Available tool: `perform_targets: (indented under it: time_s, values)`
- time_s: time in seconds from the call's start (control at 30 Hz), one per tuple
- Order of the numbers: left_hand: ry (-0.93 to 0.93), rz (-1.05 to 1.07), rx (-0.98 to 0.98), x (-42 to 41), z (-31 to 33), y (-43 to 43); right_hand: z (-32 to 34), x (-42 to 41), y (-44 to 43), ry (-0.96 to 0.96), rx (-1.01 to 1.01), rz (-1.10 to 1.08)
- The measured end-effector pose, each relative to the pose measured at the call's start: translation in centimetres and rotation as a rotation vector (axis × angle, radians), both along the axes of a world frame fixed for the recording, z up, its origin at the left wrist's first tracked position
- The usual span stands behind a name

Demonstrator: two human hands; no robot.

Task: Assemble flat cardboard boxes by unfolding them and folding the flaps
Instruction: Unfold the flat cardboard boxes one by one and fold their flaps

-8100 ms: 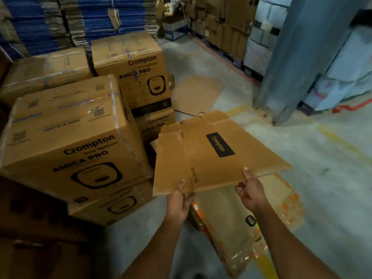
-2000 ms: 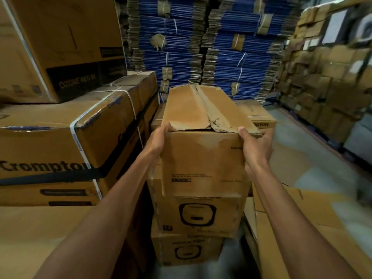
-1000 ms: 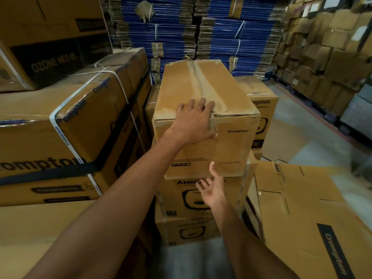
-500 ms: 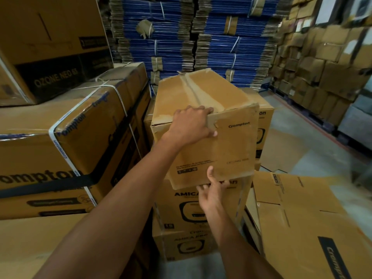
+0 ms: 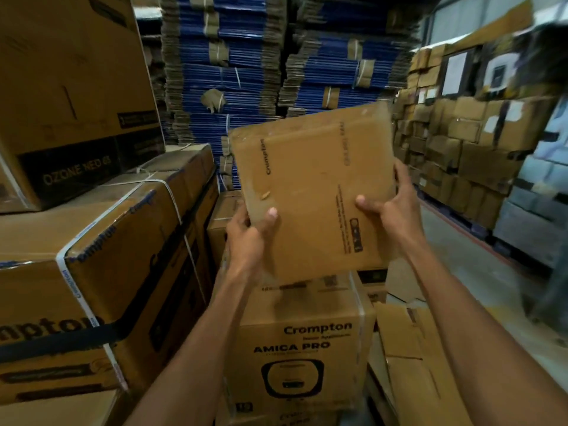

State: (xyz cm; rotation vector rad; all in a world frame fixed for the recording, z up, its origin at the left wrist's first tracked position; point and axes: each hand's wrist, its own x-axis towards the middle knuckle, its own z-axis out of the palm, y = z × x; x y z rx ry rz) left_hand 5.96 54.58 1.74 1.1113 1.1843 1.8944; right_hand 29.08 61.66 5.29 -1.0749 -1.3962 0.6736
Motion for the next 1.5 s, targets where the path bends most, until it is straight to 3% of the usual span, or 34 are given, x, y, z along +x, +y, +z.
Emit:
perform_targets:
  time_s: [0.13,0.33,0.4,0.57,0.7,0.83,0.9,1.0,1.07,1.13,1.2,1.33,1.5]
  values:
    - [-0.428,0.025,0.108,3.4,-4.4,0.5,5.4,-0.6,0.1,-0.383,0.111,0.046]
    - [-0.783,-0.077,-0.01,8.4,-11.0,0.3,5.9,-4.0,0.0,-0.96,0.176,0.026]
    - [-0.832,-0.122,-0.108,8.9,-13.3,0.0,4.3,-5.1,-0.3,-1.064,0.242,0.047]
    - [-0.858,-0.118,-0.58,9.6,-17.8,-0.9,-1.1,-8.4,-1.4,-1.303,0.382,0.18]
    - [-0.535,-0.132,-0.782,6.9,-18.7,-1.3,-4.4,-8.4,-1.5,-1.315,0.386,0.2]
    - [0.099,-0.342,-0.976,3.2,-17.0,-2.7,-5.5,-7.3,-2.1,-1.3,0.368,0.24]
    - [0.407,-0.308,-0.816,2.4,-13.6,-3.3,-5.4,-7.2,-2.4,-1.183,0.347,0.272]
    - [0.737,-0.043,-0.414,2.0,-6.3,-3.5,-5.1,-7.2,-2.3,-0.913,0.269,0.253]
    - [0.82,0.103,-0.094,1.9,-1.7,-3.4,-5.0,-7.2,-2.1,-0.799,0.241,0.166]
    - [0.919,0.221,0.077,1.3,1.3,-2.0,-5.0,-7.5,-2.1,-0.787,0.235,0.069]
    - [1.054,0.246,0.022,0.1,2.7,0.5,-4.9,-7.8,-2.5,-0.815,0.205,0.019]
    - [1.302,0.106,-0.277,-1.7,1.0,4.4,-4.4,-8.0,-2.7,-0.858,0.101,0.014]
    - [1.38,0.142,-0.296,-2.1,-1.0,5.6,-3.6,-7.8,-1.9,-0.883,-0.052,0.066]
